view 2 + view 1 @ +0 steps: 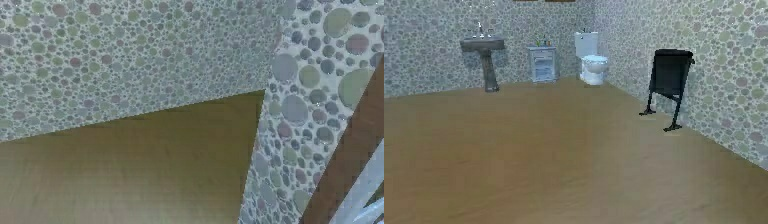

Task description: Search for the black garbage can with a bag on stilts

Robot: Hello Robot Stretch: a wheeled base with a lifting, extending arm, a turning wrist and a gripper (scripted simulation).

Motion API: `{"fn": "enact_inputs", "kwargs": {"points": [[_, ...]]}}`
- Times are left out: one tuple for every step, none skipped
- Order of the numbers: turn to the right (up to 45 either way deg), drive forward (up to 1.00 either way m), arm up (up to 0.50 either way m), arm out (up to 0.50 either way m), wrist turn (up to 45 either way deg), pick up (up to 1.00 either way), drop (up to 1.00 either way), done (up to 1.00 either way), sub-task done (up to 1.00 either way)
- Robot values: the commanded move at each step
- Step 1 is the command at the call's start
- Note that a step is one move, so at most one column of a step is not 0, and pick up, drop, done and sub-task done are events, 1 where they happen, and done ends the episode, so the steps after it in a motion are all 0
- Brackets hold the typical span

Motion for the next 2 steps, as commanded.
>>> {"fn": "enact_inputs", "kwargs": {"points": [[33.0,0.00,0.00,0.00,0.0,0.00,0.00,0.00,0.00],[0.0,1.00,0.00,0.00,0.0,0.00,0.00,0.00,0.00]]}}
